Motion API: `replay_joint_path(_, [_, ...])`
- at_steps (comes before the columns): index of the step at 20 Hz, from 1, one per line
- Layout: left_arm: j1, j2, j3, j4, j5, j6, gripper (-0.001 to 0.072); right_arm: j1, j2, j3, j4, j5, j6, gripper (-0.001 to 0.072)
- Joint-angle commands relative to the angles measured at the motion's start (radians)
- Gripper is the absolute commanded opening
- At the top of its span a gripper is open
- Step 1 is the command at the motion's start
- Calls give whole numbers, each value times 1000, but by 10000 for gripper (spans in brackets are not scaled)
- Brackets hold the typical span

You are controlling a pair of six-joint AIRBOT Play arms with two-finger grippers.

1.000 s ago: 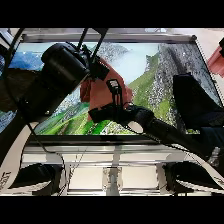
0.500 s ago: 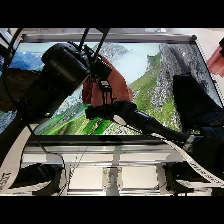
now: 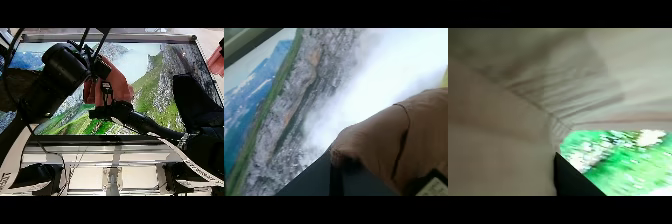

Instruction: Fold the clothes and pants, and hang the long-sleeved shirts on hangers.

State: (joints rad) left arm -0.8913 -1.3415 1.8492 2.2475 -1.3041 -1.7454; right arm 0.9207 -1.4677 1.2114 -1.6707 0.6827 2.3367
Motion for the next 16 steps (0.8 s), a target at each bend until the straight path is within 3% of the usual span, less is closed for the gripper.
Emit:
replay_joint_path(1, [30, 3, 1, 57, -27, 42, 28, 4, 22, 1, -96, 222, -74, 7])
replay_joint_path(4, [120, 3, 1, 56, -82, 62, 28, 4, 109, 1, -129, 345, -228, 6])
replay_joint_path(8, [253, 6, 1, 49, -195, 143, 28, 3, 280, 1, -161, 402, -379, 6])
replay_joint_path(12, [283, 52, 1, -30, -222, 256, 29, 3, 467, 1, -161, 491, -655, 5])
replay_joint_path(16, [251, 151, 1, -201, -241, 322, 29, 2, 626, 1, -159, 586, -732, 5])
